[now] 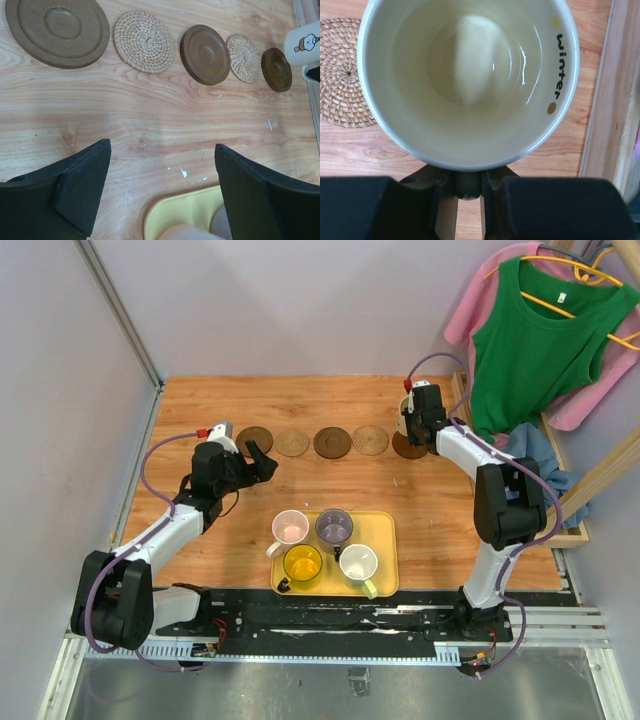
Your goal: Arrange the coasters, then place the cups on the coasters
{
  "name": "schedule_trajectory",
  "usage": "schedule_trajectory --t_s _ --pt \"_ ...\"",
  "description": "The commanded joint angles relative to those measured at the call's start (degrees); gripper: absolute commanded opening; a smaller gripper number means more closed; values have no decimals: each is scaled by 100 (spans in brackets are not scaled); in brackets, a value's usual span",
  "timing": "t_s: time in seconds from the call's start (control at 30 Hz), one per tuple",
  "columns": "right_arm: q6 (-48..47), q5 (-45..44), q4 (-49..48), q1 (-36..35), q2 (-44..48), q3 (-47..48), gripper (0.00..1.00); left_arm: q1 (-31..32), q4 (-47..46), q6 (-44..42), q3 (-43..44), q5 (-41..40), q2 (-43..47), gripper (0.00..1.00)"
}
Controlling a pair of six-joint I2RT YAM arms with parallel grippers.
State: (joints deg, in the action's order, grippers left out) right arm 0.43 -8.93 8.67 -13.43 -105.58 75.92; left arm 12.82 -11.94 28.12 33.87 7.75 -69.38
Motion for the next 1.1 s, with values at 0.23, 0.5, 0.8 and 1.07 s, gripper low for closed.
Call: schedule_trajectory --t_s 0.23,0.5,0.8,1.07 --pt "9 -32 -61 155 -90 203 1 -27 -112 -57 110 5 -58 88" --pt "72 22 55 206 -122 124 1 -25 -139 -35 106 25 -82 88" --pt "127 119 74 217 -199 101 1 -27 -128 -17 80 25 -75 88" --pt "168 120 158 238 -239 77 1 -25 -144 -21 72 19 -84 88"
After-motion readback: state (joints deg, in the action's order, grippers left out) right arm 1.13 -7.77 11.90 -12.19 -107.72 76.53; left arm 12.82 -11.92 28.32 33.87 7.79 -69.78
